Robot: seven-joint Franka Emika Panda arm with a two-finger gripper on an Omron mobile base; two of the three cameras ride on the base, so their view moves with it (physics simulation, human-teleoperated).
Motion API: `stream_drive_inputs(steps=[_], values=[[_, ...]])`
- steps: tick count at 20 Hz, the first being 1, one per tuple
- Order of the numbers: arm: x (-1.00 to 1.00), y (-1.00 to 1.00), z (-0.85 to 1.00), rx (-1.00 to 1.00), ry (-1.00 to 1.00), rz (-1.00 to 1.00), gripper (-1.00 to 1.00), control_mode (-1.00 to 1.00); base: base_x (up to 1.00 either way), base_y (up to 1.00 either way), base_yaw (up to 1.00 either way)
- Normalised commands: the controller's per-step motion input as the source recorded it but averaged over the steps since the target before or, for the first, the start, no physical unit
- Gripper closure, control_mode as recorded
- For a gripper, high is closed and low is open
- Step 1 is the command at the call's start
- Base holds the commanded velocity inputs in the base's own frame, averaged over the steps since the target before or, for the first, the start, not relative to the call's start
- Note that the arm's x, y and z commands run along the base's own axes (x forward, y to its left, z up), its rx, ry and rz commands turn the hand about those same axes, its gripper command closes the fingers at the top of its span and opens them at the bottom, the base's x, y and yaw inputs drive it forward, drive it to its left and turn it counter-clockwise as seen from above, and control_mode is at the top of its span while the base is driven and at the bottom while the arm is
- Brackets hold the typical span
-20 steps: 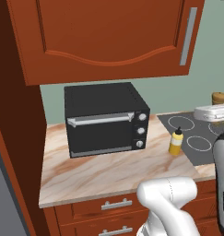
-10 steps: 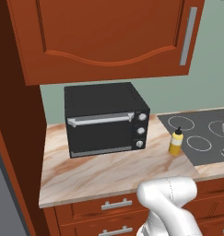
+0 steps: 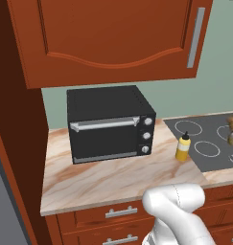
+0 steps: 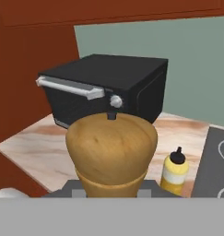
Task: Take 2 condiments from the cabinet and move them on the counter near the stove.Make sure the condiments are lined up with each other, next to each other.
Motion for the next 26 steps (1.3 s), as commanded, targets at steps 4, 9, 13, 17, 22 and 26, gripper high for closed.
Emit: stream_drive_inputs(steps=[4, 9, 13, 17, 22, 26], values=[[0.51, 0.06, -0.51, 0.06, 0.00, 0.01, 1.00, -1.00, 0.00, 0.00, 0.00], [0.22, 0.08, -0.57, 0.08, 0.00, 0.00, 1.00, -1.00, 0.00, 0.00, 0.00], [0.08, 0.14, -0.43, 0.05, 0.00, 0.00, 1.00, -1.00, 0.00, 0.00, 0.00], [0.00, 0.05, -0.35, 0.05, 0.00, 0.00, 1.00, -1.00, 0.00, 0.00, 0.00], [0.00, 0.00, -0.22, 0.04, 0.03, 0.00, 1.00, -1.00, 0.00, 0.00, 0.00], [0.00, 0.00, -0.16, 0.07, 0.05, 0.01, 1.00, -1.00, 0.00, 0.00, 0.00]])
